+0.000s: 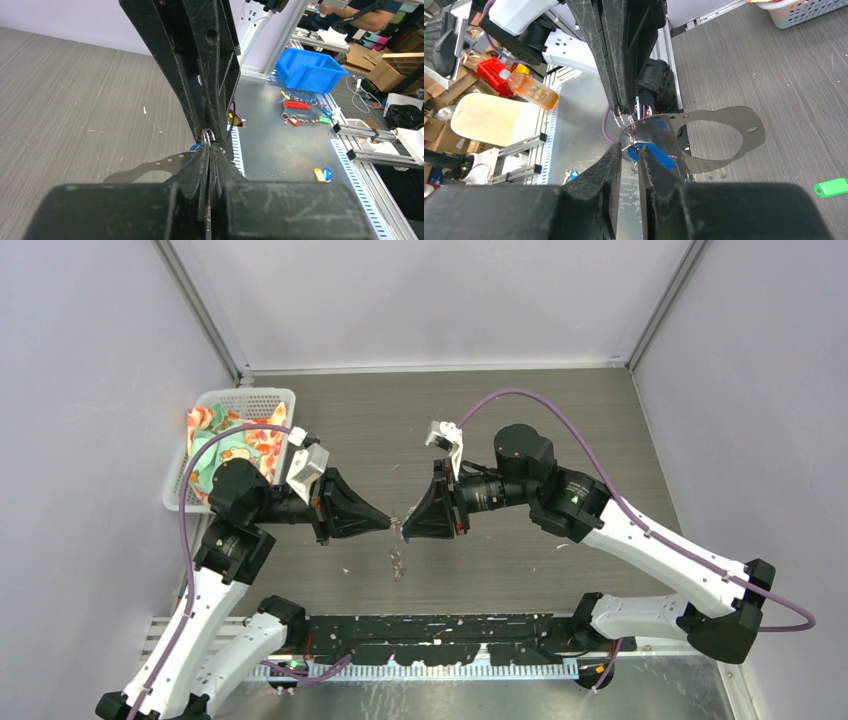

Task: Put the keys on the keyring

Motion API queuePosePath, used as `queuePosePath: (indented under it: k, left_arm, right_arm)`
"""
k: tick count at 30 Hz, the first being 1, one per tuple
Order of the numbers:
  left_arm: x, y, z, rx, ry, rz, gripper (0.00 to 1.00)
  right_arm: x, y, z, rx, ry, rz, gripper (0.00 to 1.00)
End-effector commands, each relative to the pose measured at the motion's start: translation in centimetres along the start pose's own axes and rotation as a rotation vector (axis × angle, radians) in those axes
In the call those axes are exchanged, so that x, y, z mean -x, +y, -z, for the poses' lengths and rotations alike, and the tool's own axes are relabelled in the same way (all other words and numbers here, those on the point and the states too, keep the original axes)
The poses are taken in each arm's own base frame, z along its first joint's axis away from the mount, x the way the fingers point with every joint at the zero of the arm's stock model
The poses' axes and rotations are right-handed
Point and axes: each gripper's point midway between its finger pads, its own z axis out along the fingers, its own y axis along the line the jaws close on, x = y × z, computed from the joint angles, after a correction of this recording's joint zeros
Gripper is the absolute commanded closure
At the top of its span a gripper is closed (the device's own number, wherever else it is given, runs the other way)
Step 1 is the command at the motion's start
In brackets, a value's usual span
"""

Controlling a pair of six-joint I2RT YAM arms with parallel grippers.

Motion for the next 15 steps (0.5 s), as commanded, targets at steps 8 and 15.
queuePosePath:
  k: [8, 15]
  left_arm:
    - [2.0, -1.4, 0.1, -0.024, -0.031, -0.079, 1.0]
    - [1.6, -1.2, 0.0, -0.036, -0.02, -0.067, 1.0]
  right_arm:
    - [3.9, 0.2, 3.0, -0.132, -0.058, 0.178, 0.39]
    - [5.0, 0.3, 1.7, -0.085, -0.025, 0.242, 0.37]
